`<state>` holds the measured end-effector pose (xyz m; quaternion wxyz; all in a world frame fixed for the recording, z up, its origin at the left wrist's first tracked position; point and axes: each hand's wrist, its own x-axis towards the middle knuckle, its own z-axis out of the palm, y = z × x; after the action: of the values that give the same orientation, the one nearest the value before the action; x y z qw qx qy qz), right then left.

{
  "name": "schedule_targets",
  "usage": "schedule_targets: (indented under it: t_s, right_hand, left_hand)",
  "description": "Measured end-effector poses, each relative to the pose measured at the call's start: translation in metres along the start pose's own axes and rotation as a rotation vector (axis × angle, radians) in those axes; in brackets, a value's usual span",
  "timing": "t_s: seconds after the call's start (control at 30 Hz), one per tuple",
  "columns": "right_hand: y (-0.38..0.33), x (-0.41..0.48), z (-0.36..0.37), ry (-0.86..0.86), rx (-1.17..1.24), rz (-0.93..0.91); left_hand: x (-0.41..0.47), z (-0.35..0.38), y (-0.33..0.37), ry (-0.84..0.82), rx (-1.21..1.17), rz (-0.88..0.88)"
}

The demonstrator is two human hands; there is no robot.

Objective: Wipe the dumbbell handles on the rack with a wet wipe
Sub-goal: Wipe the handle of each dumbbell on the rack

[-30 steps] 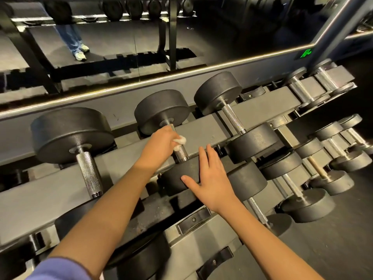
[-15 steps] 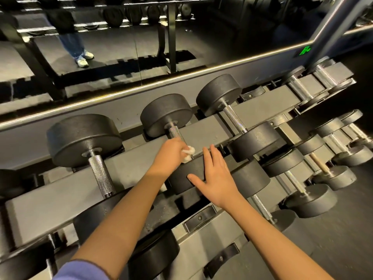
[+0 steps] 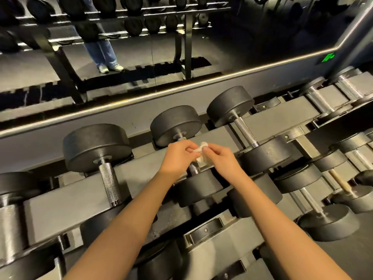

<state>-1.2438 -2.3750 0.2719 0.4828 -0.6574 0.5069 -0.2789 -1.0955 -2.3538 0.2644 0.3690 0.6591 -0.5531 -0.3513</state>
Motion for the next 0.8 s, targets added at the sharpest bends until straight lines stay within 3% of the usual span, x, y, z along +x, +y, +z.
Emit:
schedule_targets:
  t_s: [0.1,0.17,0.23,0.4,0.53,0.73,0.8]
  right_hand:
    - [0.001,0.018,0.001,0.034,0.088,0.064]
    - [0.001,0.036,0.005,0.069,0.043,0.102]
    - [0.001,0.055,0.014,0.138,-0.033,0.094]
    - [-0.001,0.081,0.042,0.192,-0.123,0.035]
    - [-0.001,0.086,0.045,0.192,-0.179,0.002]
    - [0.009,0.068,0.028,-0.035,-0.393,0.039]
    - [0.009,0.065,0.028,-0.027,-0.396,0.033]
  left_hand:
    - [0.007,-0.003,0.001,0.032,0.173,0.042]
    - [0.011,-0.013,0.000,0.104,0.475,0.199]
    - [0.016,-0.027,0.000,0.249,0.612,0.333]
    - [0.028,-0.048,-0.017,0.157,0.689,0.268]
    - [0.028,-0.050,-0.019,0.210,0.640,0.305]
    - [0.023,-0.044,-0.022,0.292,0.724,0.423]
    - [0.023,-0.044,-0.020,0.298,0.720,0.415]
